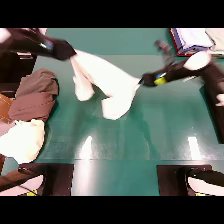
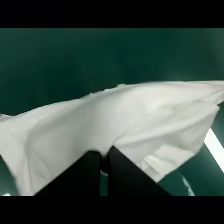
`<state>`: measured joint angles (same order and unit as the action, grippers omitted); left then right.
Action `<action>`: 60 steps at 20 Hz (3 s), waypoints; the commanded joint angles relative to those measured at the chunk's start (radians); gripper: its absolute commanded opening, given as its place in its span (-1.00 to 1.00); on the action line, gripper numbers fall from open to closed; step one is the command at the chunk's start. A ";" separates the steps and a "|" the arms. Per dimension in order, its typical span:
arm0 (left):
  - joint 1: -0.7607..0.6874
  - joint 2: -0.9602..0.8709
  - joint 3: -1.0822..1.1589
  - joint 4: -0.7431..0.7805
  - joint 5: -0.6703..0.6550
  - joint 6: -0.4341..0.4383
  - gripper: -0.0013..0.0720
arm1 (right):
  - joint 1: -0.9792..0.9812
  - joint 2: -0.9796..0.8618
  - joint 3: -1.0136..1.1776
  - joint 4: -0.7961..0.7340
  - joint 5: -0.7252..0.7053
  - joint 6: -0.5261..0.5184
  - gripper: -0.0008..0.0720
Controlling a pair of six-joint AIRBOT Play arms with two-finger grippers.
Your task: Fold the shirts.
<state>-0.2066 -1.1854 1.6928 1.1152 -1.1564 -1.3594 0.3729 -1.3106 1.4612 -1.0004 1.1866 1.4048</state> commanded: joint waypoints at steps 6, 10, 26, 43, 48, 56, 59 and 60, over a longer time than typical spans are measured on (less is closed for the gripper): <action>-0.002 0.319 0.163 -0.093 -0.020 -0.027 -0.89 | -0.090 0.267 0.402 -0.115 0.179 0.081 -0.94; -0.002 0.261 0.156 -0.091 -0.117 -0.040 -0.89 | -0.089 0.169 0.505 -0.163 0.264 0.125 -0.94; -0.444 0.131 -0.918 -0.134 -0.041 -0.047 -0.88 | 0.108 -0.076 -0.024 -0.224 0.306 0.124 -0.94; 0.193 -0.110 -0.557 0.041 -0.051 -0.006 0.35 | 0.107 -0.074 -0.024 -0.223 0.297 0.124 -0.94; 0.204 -0.290 -0.558 -0.053 -0.090 0.042 0.42 | 0.107 -0.075 -0.024 -0.224 0.298 0.124 -0.94; 0.204 -0.319 -0.558 -0.149 -0.119 0.104 0.39 | 0.107 -0.075 -0.024 -0.223 0.279 0.124 -0.94; 0.204 -0.319 -0.558 -0.151 -0.142 0.104 0.39 | 0.107 -0.074 -0.024 -0.223 0.279 0.124 -0.94; 0.204 -0.319 -0.558 -0.151 -0.151 0.105 0.39 | 0.107 -0.075 -0.024 -0.222 0.279 0.124 -0.94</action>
<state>-0.0029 -1.5013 1.1336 0.9741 -1.2800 -1.2613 0.4793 -1.3846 1.4376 -1.2236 1.4681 1.5288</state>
